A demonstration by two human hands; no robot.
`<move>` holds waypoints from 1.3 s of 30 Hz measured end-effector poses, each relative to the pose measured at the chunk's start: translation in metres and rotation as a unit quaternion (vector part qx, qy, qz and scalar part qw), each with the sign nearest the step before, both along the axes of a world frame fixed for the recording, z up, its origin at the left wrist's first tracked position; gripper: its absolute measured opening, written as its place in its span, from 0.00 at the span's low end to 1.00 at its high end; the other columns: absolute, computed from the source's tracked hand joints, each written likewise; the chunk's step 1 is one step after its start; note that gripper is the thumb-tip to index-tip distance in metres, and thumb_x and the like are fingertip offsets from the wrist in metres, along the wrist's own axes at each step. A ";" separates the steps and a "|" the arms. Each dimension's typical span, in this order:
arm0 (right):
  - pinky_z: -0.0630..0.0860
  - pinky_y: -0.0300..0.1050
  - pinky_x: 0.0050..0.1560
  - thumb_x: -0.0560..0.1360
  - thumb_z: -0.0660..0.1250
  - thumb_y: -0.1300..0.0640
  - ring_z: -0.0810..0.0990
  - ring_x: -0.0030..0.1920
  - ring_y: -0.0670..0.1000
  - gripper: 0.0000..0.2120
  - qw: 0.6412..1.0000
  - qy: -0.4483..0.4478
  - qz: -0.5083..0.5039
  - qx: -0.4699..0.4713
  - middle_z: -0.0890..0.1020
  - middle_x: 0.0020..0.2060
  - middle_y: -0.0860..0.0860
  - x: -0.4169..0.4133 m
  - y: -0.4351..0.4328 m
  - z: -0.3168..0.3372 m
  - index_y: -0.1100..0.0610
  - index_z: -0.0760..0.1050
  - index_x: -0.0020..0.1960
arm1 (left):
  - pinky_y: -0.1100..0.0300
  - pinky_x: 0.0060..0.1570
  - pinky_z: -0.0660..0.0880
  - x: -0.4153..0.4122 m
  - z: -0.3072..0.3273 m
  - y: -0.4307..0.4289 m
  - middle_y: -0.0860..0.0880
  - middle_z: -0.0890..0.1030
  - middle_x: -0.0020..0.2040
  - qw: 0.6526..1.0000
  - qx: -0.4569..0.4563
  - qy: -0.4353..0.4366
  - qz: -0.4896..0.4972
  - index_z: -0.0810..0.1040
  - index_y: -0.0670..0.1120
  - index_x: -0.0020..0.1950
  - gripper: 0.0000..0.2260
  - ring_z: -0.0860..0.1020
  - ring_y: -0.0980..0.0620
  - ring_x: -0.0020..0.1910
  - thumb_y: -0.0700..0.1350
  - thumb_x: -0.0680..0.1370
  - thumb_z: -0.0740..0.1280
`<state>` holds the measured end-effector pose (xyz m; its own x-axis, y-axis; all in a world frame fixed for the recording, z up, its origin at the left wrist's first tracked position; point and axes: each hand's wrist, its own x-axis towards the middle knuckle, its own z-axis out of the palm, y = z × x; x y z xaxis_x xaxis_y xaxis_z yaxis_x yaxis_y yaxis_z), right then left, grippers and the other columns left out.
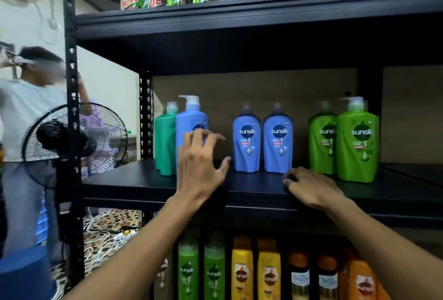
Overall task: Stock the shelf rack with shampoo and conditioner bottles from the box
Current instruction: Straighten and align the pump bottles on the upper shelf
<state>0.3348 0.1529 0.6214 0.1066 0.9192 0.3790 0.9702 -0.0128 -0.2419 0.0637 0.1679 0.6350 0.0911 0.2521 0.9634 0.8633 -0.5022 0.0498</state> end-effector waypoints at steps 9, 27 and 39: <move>0.74 0.51 0.57 0.78 0.55 0.41 0.76 0.63 0.53 0.17 1.000 -0.002 -0.002 -0.002 0.76 0.67 0.46 -0.005 -0.002 0.000 0.41 0.74 0.63 | 0.39 0.61 0.74 -0.006 0.003 0.027 0.42 0.65 0.72 0.951 -0.163 -0.263 0.018 0.54 0.50 0.78 0.58 0.68 0.39 0.69 0.57 0.58 0.85; 0.69 0.52 0.62 0.80 0.52 0.42 0.72 0.68 0.55 0.22 0.998 -0.029 -0.050 0.012 0.73 0.68 0.52 -0.008 -0.005 -0.002 0.49 0.73 0.68 | 0.51 0.66 0.69 0.119 0.008 0.057 0.42 0.67 0.68 0.916 -0.300 -0.219 -0.154 0.60 0.39 0.71 0.44 0.69 0.39 0.68 0.53 0.66 0.82; 0.67 0.54 0.64 0.80 0.51 0.42 0.70 0.71 0.55 0.23 0.998 -0.040 -0.038 -0.013 0.71 0.72 0.50 -0.007 -0.004 0.001 0.48 0.70 0.71 | 0.48 0.69 0.68 0.136 0.006 0.070 0.40 0.65 0.73 0.893 -0.384 -0.187 -0.139 0.60 0.39 0.73 0.46 0.65 0.39 0.73 0.62 0.68 0.78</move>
<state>0.3274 0.1491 0.6220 0.1475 0.9191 0.3653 0.9823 -0.0931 -0.1623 0.1999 0.2378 0.6411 -0.0389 0.8699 0.4917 0.5608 -0.3882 0.7313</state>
